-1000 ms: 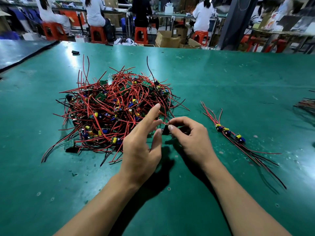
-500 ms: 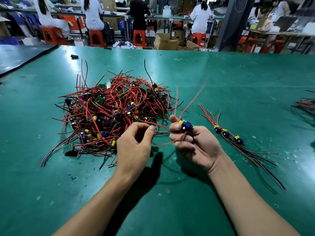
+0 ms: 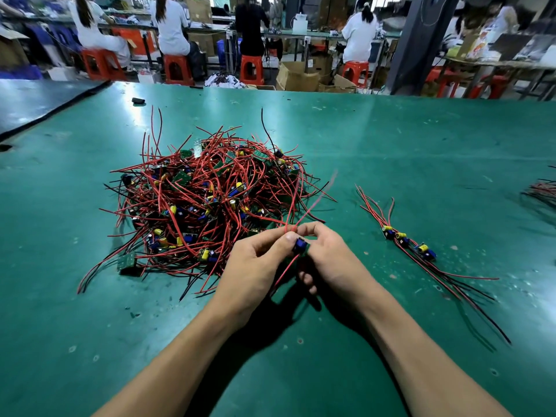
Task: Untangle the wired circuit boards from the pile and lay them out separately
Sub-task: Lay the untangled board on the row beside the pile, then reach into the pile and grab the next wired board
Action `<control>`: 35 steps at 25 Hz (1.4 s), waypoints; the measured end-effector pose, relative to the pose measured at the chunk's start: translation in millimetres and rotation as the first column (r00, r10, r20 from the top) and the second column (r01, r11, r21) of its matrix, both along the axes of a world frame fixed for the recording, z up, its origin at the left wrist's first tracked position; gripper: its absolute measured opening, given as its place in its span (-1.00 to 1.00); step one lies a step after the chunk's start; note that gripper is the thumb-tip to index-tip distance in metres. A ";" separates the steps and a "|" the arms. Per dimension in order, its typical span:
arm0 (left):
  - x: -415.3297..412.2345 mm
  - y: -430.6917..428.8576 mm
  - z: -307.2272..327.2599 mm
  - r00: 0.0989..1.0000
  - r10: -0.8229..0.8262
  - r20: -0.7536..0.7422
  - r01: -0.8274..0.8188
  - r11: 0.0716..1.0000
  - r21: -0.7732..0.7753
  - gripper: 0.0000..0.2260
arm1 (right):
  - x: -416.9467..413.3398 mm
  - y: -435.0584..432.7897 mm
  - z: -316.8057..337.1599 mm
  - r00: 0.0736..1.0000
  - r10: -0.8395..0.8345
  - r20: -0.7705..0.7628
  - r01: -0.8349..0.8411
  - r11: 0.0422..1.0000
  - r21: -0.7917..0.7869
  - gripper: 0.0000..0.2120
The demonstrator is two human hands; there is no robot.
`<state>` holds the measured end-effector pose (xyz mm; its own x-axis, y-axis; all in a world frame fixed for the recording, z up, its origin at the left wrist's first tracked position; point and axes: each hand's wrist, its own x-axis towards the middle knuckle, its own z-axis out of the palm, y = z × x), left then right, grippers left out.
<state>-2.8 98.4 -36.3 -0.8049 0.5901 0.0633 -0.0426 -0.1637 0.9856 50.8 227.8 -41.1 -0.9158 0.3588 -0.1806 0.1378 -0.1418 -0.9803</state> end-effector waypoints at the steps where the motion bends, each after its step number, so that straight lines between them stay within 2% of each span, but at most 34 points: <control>1: -0.3 -1.1 -1.2 1.000 -0.001 0.011 0.000 1.000 0.008 -0.85 | -0.6 0.1 -1.4 0.999 -0.029 -0.020 0.031 0.996 0.087 -0.91; 4: -0.4 1.5 0.4 0.998 0.028 -0.057 -0.028 1.000 -0.009 -0.86 | -1.0 6.5 -2.7 0.985 -0.129 -0.114 0.157 0.946 0.283 -0.92; 6: 2.7 1.5 0.4 0.998 0.054 -0.031 -0.053 0.998 0.032 -0.88 | -1.2 9.1 -1.1 0.978 -0.146 -0.149 0.189 0.922 0.337 -0.92; 7: 1.3 1.1 0.1 0.997 0.076 -0.017 -0.075 0.996 0.038 -0.89 | -1.1 10.2 0.2 0.978 -0.135 -0.156 0.177 0.938 0.298 -0.89; 9: -2.4 -0.9 0.0 0.994 0.097 -0.047 -0.097 0.995 0.001 -0.89 | 1.2 11.4 3.9 0.988 -0.053 -0.145 0.070 0.990 0.119 -0.85; 12: -3.7 -2.7 1.3 0.997 0.074 -0.034 -0.076 0.996 -0.053 -0.87 | 7.8 10.6 7.7 0.988 0.063 -0.143 -0.068 0.997 -0.028 -0.81; 15: -3.9 -1.5 4.1 0.988 0.022 0.150 -0.015 0.999 -0.044 -0.75 | 8.5 10.7 8.2 0.983 0.038 -0.180 -0.048 0.998 -0.051 -0.78; 18: -5.4 -1.9 8.9 0.950 -0.062 0.306 0.055 0.998 0.031 -0.80 | 5.7 12.3 10.0 0.981 0.020 -0.195 -0.043 0.992 -0.117 -0.81; 22: -4.0 -1.9 12.8 0.895 -0.161 0.417 0.101 0.981 0.163 -0.81 | 6.0 13.8 11.7 0.982 0.007 -0.189 -0.046 0.979 -0.201 -0.82; 25: -2.5 -0.7 10.6 0.938 -0.114 0.327 0.090 0.992 0.085 -0.88 | 6.4 13.2 9.6 0.983 0.020 -0.182 -0.052 0.984 -0.172 -0.82; 31: -1.7 -0.9 5.5 0.976 -0.061 0.208 0.073 0.996 -0.053 -0.87 | 6.7 10.8 5.2 0.985 0.022 -0.170 -0.002 0.993 0.117 -0.82; 33: -1.0 -1.3 6.6 0.977 -0.070 0.203 0.082 0.995 -0.056 -0.85 | 6.1 11.8 5.8 0.984 -0.007 -0.179 0.042 0.980 0.193 -0.82; 35: -1.2 -2.9 8.9 0.969 -0.099 0.228 0.111 0.993 -0.041 -0.83 | 7.3 12.2 6.1 0.982 -0.021 -0.190 0.057 0.981 0.185 -0.82</control>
<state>-4.0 95.4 -27.5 -0.7282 0.6696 -0.1461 -0.2784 -0.0942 0.9558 58.1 240.0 -35.0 -0.9115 0.4060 0.0661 -0.0514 0.0471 -0.9976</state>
